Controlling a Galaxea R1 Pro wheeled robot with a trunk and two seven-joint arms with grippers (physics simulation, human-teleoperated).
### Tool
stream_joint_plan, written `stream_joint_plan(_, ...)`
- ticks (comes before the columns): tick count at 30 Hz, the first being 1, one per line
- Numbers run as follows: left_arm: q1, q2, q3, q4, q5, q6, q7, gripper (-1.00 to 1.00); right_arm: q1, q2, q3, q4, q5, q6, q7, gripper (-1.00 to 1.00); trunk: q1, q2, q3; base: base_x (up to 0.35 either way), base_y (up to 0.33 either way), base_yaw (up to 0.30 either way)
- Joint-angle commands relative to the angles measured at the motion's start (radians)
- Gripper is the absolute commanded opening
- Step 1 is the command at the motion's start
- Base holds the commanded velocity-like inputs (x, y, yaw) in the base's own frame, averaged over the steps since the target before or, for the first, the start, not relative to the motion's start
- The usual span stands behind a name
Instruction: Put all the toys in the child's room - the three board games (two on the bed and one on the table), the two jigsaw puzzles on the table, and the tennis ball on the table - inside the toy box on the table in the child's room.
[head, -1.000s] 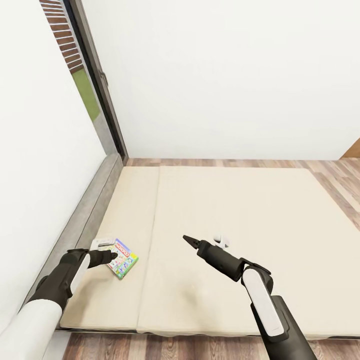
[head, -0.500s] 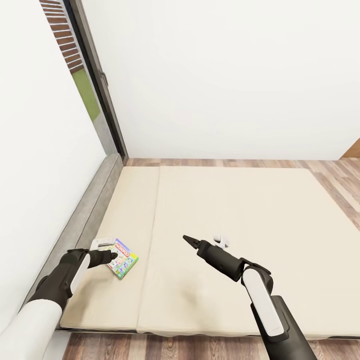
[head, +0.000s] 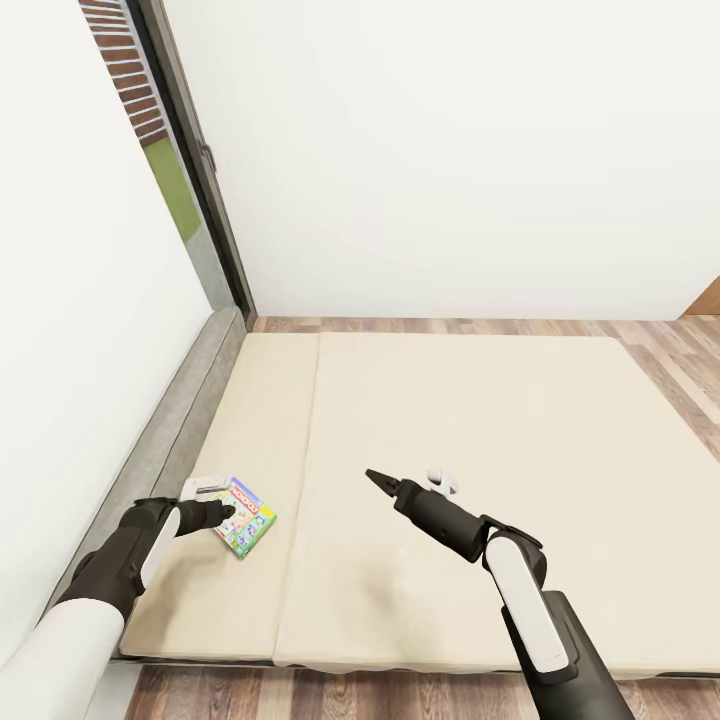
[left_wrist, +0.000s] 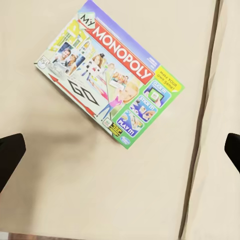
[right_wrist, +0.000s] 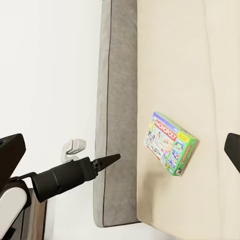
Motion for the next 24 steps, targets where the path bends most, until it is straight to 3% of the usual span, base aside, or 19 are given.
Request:
stream_joint_plan(1,0.0,0.0,0.002,-0.001,0.008,0.006,0.0,1.0,-0.001,0.001,-0.001,-0.001,0.003,0.005,0.004,1.0,0.001,-0.002,-0.002,0.0,0.0,0.0)
stream_joint_plan(24,0.0,0.003,0.009,0.0,0.013,0.009,0.0,1.0,-0.001,0.0,0.003,-0.007,0.003,0.006,0.004,1.0,0.001,-0.002,-0.002,0.0,0.0,0.0)
